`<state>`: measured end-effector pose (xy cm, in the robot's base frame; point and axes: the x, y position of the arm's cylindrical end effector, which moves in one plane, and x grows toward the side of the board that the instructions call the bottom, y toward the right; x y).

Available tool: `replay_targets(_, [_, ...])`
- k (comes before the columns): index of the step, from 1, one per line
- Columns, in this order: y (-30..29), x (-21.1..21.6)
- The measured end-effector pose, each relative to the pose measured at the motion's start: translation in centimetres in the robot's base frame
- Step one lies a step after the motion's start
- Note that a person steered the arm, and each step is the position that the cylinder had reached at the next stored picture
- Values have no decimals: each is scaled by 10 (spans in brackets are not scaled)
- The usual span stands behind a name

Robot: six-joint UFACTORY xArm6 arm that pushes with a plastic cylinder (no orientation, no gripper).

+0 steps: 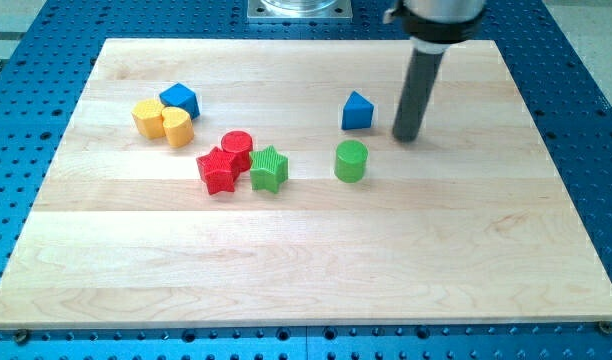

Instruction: Keep group of yellow and blue blocks diagonal to the group of red and green blocks

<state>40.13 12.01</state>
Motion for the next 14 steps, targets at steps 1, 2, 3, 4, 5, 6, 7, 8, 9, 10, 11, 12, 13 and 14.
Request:
replay_targets(1, [-6,44])
replay_targets(2, [-97,44])
replay_targets(3, [-106,46])
replay_targets(4, [-77,37])
replay_targets(5, [-14,4])
replay_targets(6, [-5,-17])
replay_targets(7, [-35,-36])
replay_targets(8, [-55,-43])
replay_targets(9, [-86,-55])
replay_targets(10, [-57,-73])
replay_targets(11, [-112,-77])
replay_targets(12, [-189,-77])
replay_targets(13, [-200,-75])
replay_targets(14, [-217,-72])
